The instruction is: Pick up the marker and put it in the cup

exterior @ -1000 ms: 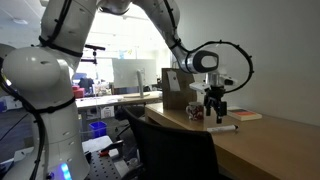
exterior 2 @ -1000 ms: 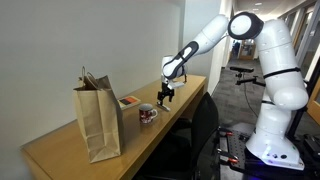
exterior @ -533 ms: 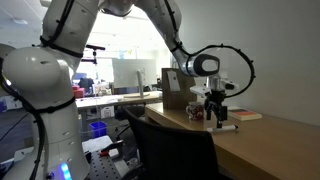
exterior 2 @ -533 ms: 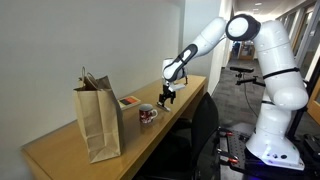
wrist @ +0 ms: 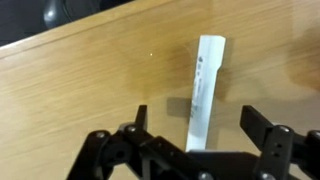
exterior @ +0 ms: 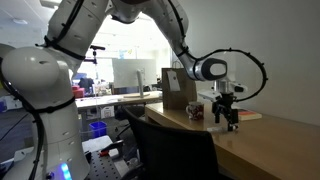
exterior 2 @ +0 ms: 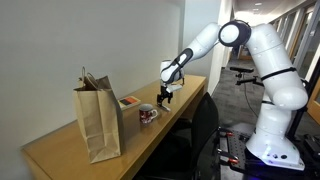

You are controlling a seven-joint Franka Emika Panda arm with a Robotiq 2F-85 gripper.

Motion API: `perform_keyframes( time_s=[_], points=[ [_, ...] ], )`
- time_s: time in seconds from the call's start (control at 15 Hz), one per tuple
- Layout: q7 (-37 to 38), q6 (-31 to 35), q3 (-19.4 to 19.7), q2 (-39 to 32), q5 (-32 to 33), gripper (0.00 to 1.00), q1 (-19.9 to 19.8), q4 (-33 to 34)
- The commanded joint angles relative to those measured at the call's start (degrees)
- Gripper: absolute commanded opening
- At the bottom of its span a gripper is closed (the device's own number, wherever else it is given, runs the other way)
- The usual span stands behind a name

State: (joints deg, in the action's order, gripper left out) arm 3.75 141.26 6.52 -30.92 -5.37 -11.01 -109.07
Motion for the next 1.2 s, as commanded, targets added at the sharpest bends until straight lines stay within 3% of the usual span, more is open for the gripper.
perform_keyframes(
  time_s=[0.0,0.13,0.47,0.73,1.13],
  points=[
    [-0.27,-2.92,0.59,-3.41,0.95,0.74,0.25,6.05],
    [-0.58,-4.79,0.34,-5.63,0.49,0.70,-0.26,9.43],
    [-0.97,-9.15,0.32,-9.97,0.51,0.32,-1.17,15.65],
    [-0.74,-9.84,0.55,-9.51,1.31,0.01,-0.56,16.28],
    [-0.69,-2.69,0.46,-5.13,2.52,0.06,2.26,10.42]
  ],
)
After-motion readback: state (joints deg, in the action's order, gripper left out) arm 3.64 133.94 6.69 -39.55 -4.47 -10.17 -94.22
